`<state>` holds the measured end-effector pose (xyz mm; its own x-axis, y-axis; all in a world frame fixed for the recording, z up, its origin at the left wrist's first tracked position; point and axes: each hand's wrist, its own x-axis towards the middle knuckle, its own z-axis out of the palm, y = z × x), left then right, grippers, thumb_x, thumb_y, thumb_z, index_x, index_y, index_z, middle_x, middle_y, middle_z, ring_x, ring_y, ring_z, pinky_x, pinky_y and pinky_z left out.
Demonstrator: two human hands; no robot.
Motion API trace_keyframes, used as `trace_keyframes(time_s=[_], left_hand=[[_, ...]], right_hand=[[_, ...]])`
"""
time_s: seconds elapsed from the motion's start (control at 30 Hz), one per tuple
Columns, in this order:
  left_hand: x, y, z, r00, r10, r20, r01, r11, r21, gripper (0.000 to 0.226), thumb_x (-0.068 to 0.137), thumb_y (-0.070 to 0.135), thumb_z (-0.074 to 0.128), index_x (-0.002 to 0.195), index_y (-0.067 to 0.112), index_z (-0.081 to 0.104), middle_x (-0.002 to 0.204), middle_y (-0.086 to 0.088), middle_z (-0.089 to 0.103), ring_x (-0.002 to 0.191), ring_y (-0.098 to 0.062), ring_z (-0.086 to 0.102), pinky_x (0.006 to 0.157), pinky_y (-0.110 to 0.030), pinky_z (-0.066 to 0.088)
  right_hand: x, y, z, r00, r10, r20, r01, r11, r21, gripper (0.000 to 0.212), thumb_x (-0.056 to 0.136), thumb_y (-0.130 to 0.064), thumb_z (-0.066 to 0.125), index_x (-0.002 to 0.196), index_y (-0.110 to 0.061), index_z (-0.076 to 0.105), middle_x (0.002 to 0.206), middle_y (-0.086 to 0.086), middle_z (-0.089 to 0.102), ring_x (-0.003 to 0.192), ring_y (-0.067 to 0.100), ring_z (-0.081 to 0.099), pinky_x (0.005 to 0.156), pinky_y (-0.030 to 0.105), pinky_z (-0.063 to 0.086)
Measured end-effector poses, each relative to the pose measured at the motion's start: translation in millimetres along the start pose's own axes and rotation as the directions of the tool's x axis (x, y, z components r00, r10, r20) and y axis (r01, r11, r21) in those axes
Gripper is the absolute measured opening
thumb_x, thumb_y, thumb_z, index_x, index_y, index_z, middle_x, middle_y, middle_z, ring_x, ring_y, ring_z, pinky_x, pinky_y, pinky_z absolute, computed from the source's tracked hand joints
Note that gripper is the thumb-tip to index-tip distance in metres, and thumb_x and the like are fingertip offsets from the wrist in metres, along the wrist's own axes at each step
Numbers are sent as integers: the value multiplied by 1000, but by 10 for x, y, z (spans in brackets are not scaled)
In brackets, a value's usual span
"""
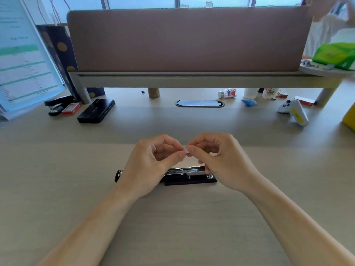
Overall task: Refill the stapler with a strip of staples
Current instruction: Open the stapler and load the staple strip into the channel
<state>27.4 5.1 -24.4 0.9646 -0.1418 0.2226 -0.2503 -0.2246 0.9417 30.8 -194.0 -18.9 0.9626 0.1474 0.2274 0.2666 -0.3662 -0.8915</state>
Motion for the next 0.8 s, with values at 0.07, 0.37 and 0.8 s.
trace_keyframes(time_s=[0.07,0.37,0.8], left_hand=[[6,-3,-4,1000,3,-14,-3,1000,-15,10,84,10,84,84,17,77,83,-4,83,80,-25,79,84,-42,62],[-29,0,19,996,86,-8,-85,994,72,8,85,10,84,88,17,80,86,1,83,84,-15,80,84,-28,62],[-91,29,68,980,178,89,-198,920,337,10,85,13,85,86,22,82,80,12,81,83,-4,77,78,-11,55]], right_hand=[[-41,9,-16,1000,-26,-5,26,1000,0,7,93,-22,78,87,-24,81,74,-12,76,64,7,63,50,26,57],[-127,106,-72,996,-83,-43,80,995,-63,13,89,-16,83,90,-29,81,81,-17,77,77,8,71,74,47,64],[-303,397,-177,988,-148,33,151,982,-113,23,78,-11,88,85,-23,70,99,-10,82,95,13,79,97,44,61]])
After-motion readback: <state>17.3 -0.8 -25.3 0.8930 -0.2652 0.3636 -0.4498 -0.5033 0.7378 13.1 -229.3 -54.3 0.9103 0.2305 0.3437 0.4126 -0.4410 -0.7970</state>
